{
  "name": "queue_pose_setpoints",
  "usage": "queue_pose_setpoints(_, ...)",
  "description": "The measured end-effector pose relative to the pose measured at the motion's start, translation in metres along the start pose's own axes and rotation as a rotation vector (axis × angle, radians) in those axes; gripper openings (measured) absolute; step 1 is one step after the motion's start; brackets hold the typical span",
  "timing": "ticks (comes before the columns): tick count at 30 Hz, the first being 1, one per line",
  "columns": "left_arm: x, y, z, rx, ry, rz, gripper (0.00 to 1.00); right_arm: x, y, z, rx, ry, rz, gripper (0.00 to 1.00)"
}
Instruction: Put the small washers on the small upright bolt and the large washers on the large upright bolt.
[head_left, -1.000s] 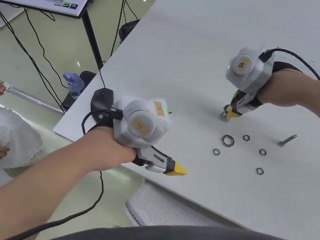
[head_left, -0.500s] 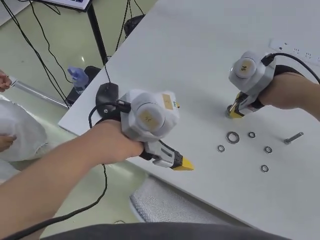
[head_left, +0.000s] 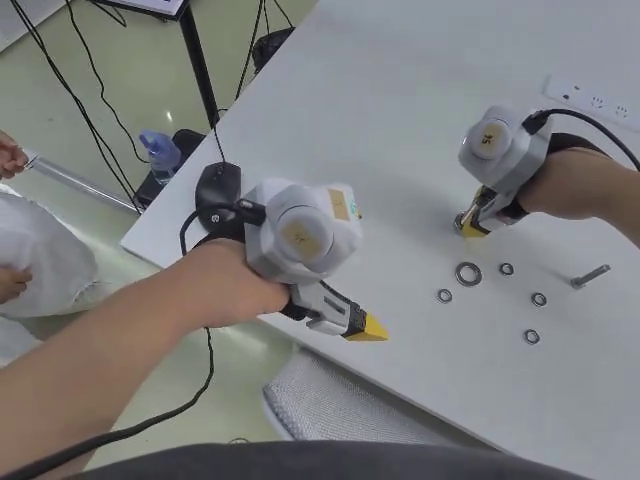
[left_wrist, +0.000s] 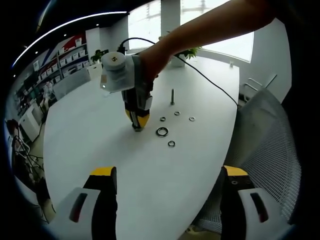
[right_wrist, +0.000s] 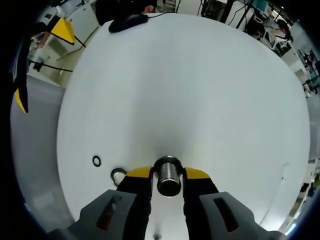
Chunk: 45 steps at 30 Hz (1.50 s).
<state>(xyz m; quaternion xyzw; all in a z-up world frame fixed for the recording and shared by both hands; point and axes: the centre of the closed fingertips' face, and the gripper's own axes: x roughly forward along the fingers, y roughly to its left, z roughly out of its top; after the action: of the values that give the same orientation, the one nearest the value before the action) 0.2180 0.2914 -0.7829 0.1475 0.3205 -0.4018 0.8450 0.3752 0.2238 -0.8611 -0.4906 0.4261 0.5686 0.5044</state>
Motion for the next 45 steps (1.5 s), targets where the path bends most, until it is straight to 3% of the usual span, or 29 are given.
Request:
queue_pose_setpoints(11,-0.004,-0.002,-0.001,0.002,0.002,0.008,0.86,0.000,-0.001,-0.002,0.021,-0.003,-0.006,0.29)
queue_pose_setpoints(21,-0.004,-0.005,-0.002,0.000,0.003,0.008,0.86,-0.014,-0.002,-0.003,0.025,-0.026,-0.015,0.33)
queue_pose_setpoints(27,-0.005,-0.007,-0.001,0.005,0.006,0.003,0.86,-0.022,0.006,-0.005,0.009,-0.018,-0.022,0.34)
queue_pose_setpoints(45,-0.005,-0.009,0.003,0.032,0.022,0.002,0.85,-0.039,0.033,-0.015,0.034,-0.095,-0.003,0.34)
